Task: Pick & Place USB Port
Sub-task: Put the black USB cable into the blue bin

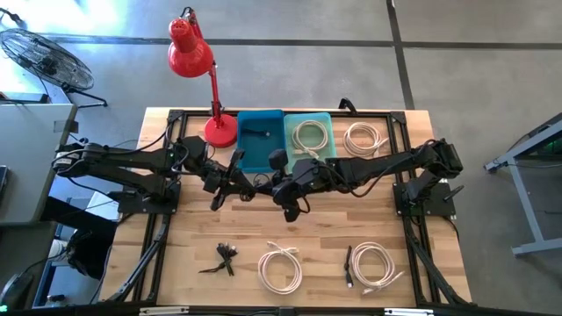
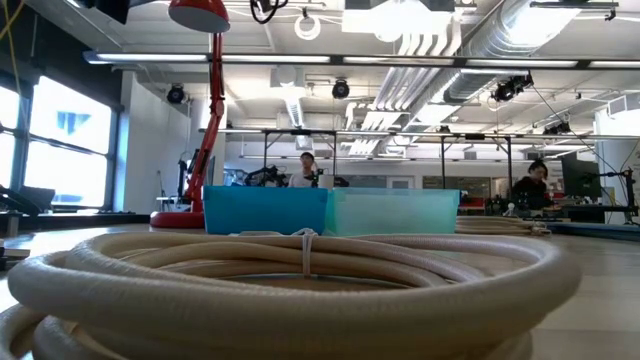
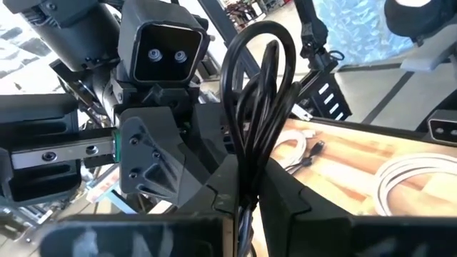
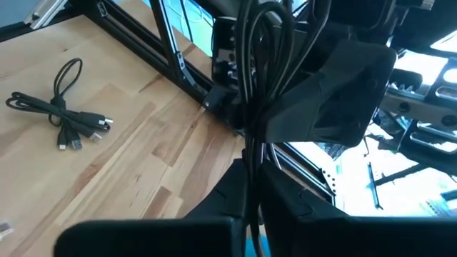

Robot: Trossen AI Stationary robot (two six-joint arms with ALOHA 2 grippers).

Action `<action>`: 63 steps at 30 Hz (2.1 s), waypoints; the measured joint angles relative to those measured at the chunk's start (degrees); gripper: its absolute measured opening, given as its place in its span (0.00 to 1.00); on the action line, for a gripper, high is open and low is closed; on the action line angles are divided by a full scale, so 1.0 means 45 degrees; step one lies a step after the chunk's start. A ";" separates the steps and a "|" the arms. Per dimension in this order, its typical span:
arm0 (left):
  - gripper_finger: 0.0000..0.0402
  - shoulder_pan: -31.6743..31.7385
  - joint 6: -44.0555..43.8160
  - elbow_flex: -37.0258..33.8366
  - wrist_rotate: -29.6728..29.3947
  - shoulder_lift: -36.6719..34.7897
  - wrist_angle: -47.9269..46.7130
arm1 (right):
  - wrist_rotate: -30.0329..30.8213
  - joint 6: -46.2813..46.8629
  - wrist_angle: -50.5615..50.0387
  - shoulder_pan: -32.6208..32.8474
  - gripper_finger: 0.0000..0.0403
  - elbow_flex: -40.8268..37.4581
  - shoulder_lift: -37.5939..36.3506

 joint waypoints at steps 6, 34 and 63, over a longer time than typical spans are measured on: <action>0.06 0.0000 -0.0005 0.0002 -0.0441 0.0000 -0.0168 | 0.0297 0.0533 -0.0095 -0.0015 0.11 0.0000 0.0000; 0.06 0.0000 0.0330 -0.0027 -0.5882 0.0015 -0.3191 | 1.0827 1.0267 -1.0941 0.1656 0.55 0.0044 -0.0019; 0.06 0.4790 0.0087 0.0022 -0.3649 0.2201 -0.2095 | 0.9124 1.1560 -1.4318 0.0074 0.51 0.0019 -0.0004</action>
